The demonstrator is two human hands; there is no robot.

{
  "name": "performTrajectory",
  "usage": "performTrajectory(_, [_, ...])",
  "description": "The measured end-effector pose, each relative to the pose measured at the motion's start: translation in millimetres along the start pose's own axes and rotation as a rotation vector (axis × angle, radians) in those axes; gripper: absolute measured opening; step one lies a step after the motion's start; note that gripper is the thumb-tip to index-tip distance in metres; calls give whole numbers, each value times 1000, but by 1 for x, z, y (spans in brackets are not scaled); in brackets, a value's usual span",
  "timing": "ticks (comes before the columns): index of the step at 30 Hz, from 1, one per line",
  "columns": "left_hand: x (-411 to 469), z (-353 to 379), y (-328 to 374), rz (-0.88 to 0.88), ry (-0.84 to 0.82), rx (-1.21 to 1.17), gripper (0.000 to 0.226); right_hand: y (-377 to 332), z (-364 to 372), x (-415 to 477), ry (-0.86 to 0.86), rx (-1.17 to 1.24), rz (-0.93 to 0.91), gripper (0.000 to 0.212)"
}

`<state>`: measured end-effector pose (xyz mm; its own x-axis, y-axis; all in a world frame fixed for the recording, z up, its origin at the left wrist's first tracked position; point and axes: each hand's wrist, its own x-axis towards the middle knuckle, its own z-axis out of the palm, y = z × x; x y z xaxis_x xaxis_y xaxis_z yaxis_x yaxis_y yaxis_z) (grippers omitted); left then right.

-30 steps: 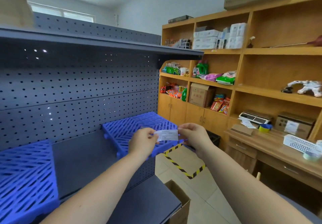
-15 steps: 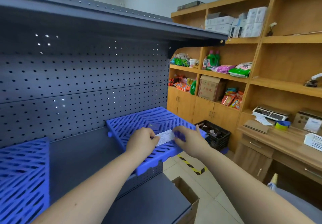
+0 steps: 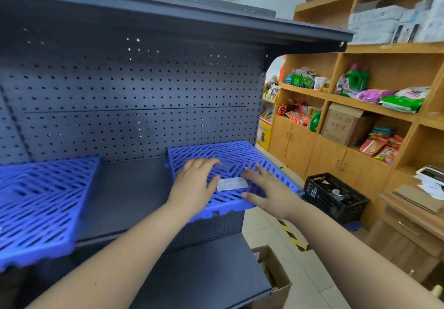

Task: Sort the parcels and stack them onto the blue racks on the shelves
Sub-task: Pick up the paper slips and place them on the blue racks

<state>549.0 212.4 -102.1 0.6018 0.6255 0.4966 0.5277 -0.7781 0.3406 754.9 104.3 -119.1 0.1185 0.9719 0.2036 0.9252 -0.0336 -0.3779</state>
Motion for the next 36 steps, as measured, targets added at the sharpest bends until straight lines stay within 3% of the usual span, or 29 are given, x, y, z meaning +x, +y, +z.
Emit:
performTrajectory(2, [-10,3,6,76,-119,11,49,7,4,-3,3,-114,-97,67])
performTrajectory(5, [-26,14,16,44,-298,170,57,13,11,-6,26,-201,-166,73])
performTrajectory(12, [-46,21,33,12,-290,361,62,21,8,-17,10,-228,-213,72])
performTrajectory(18, [-54,17,40,-58,-314,254,54,23,5,-31,-4,-209,-191,76])
performTrajectory(25, [-59,13,43,-82,-310,182,54,20,-6,-36,-47,-22,-145,85])
performTrajectory(36, [-56,12,49,-75,-365,250,62,14,2,-28,-60,-248,-128,79])
